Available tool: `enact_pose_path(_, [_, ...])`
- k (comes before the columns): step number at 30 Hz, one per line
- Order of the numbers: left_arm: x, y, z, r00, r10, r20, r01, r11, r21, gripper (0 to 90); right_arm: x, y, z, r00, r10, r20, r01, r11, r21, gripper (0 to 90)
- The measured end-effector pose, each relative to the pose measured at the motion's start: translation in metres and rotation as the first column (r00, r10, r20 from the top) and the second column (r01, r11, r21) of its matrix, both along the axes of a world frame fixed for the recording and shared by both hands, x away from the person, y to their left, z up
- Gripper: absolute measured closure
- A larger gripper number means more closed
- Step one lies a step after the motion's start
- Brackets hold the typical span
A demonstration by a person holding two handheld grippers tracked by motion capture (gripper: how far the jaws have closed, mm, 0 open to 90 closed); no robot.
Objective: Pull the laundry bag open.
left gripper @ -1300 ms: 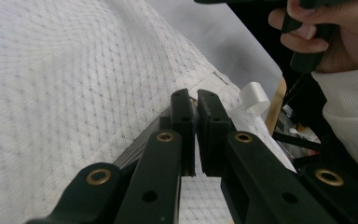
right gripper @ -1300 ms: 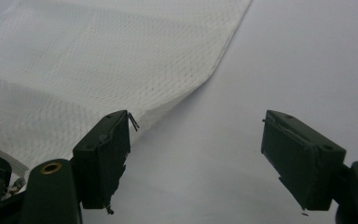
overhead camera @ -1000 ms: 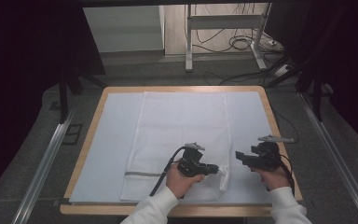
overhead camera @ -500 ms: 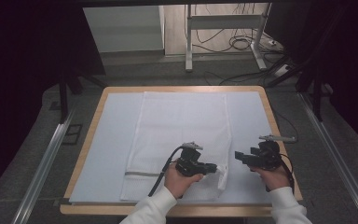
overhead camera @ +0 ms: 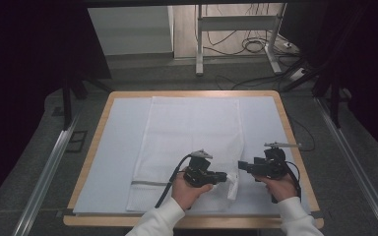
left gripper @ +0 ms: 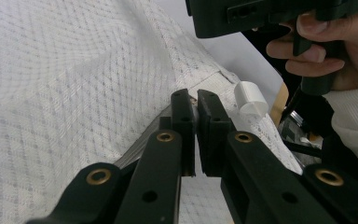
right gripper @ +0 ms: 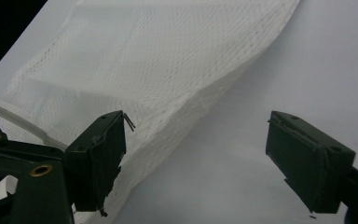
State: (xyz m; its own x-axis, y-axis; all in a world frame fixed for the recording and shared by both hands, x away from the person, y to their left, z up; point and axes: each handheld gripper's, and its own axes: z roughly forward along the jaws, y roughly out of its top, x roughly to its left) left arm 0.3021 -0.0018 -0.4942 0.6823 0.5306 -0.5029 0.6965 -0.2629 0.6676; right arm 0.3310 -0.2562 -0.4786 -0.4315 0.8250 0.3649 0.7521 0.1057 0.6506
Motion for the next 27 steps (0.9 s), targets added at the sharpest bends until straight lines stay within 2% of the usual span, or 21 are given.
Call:
enact_pose_path(4, [0.000, -0.001, 0.000, 1.0000, -0.001, -0.001, 0.001, 1.0000, 0.003, 87.0, 0.002, 0.003, -0.001, 0.9995, 0.007, -0.029, -0.006, 1.000, 0.031, 19.2])
enact_pose_path(15, [-0.001, -0.002, -0.002, 1.0000, -0.008, -0.001, 0.008, 1.0000, 0.001, 87.0, 0.006, 0.019, -0.008, 0.9963, 0.018, -0.084, -0.014, 0.998, 0.055, 21.2])
enact_pose_path(27, [-0.001, -0.003, -0.005, 1.0000, -0.009, -0.001, 0.009, 0.9999, 0.006, 86.9, 0.011, 0.031, -0.022, 0.9878, 0.037, -0.152, -0.025, 0.996, 0.081, 27.4])
